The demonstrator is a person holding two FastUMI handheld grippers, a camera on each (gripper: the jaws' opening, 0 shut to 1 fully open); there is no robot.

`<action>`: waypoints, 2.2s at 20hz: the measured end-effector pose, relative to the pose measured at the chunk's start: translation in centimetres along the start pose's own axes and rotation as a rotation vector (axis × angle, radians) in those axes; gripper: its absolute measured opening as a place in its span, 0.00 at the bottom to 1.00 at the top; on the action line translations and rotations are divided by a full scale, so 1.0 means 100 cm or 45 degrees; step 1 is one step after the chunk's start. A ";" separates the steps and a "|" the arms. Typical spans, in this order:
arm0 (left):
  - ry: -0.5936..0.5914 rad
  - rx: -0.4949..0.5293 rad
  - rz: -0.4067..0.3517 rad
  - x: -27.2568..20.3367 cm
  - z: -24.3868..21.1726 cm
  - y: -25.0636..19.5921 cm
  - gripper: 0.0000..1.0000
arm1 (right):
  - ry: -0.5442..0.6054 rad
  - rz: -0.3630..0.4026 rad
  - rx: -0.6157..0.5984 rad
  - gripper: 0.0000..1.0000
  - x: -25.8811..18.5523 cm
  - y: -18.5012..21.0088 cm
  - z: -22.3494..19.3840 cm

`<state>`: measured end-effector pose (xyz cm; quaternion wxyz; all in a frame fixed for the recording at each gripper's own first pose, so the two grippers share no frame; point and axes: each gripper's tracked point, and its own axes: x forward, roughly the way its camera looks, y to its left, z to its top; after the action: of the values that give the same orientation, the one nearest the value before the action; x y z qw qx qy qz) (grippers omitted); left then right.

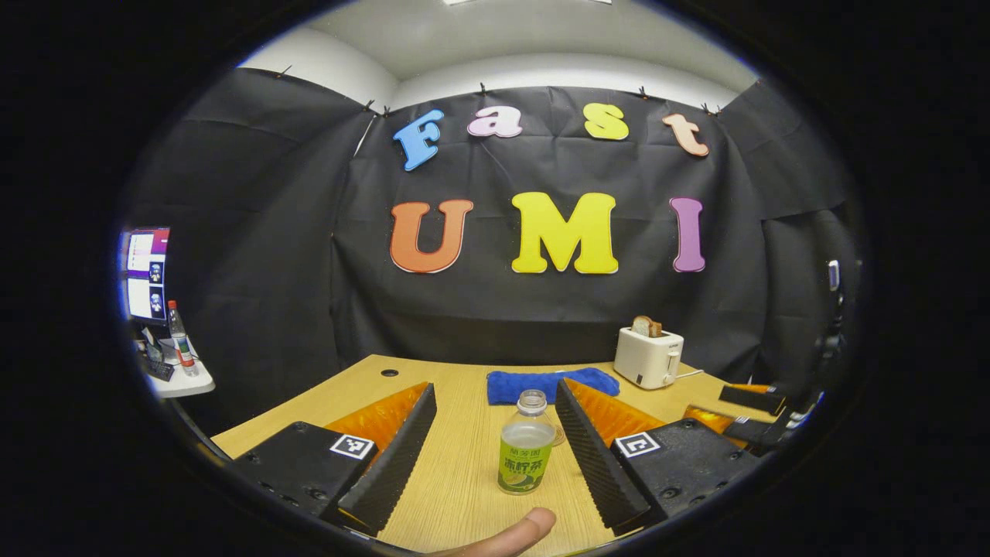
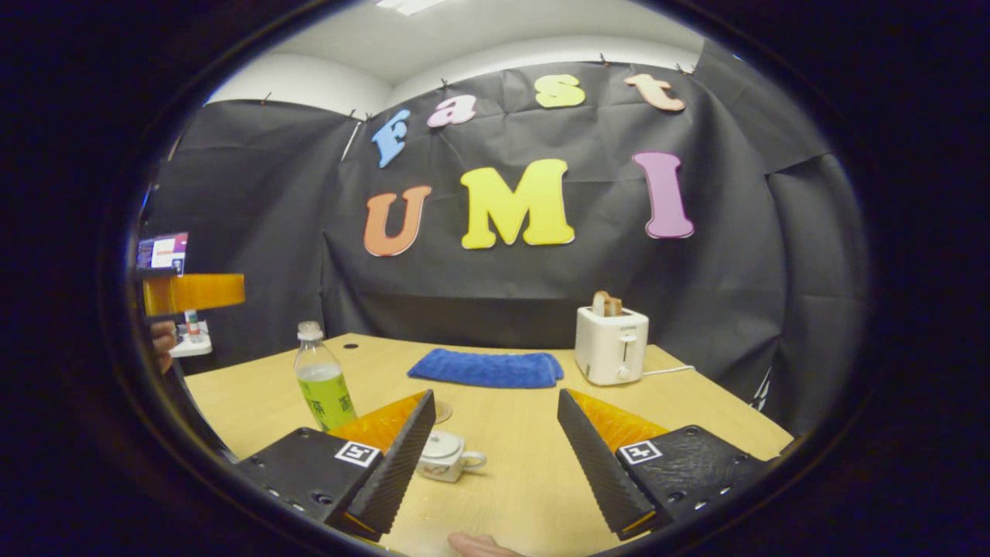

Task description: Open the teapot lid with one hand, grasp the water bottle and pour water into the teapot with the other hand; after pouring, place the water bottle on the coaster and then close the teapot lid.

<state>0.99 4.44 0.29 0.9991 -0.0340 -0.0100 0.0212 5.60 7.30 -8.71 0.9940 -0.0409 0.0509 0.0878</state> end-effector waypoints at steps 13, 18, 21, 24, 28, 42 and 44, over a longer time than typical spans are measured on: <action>0.078 0.043 0.096 0.014 -0.018 0.038 0.97 | 0.142 0.058 -0.015 0.80 0.085 0.037 -0.060; 0.080 0.016 0.096 0.014 -0.018 0.041 0.97 | 0.176 0.133 0.030 0.40 0.092 0.048 -0.071; 0.080 0.016 0.097 0.015 -0.019 0.042 0.97 | 0.174 0.142 0.033 0.37 0.092 0.048 -0.072; 0.085 0.007 0.091 0.016 -0.019 0.040 0.97 | 0.188 0.152 0.061 0.36 0.093 0.047 -0.073; 0.092 0.007 0.083 0.017 -0.022 0.041 0.97 | 0.184 0.134 0.000 0.37 0.094 0.049 -0.073; 0.069 -0.022 -0.004 0.027 -0.027 0.031 0.97 | 0.138 0.177 -0.047 0.00 0.086 0.056 -0.045; 0.091 -0.039 -0.017 0.029 -0.034 0.026 0.97 | 0.098 0.208 -0.011 0.01 0.073 0.056 -0.028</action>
<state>3.86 6.93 -3.18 0.9984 -0.0498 0.0249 0.0130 11.46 13.80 -12.69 0.9807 -0.0444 0.0919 0.1670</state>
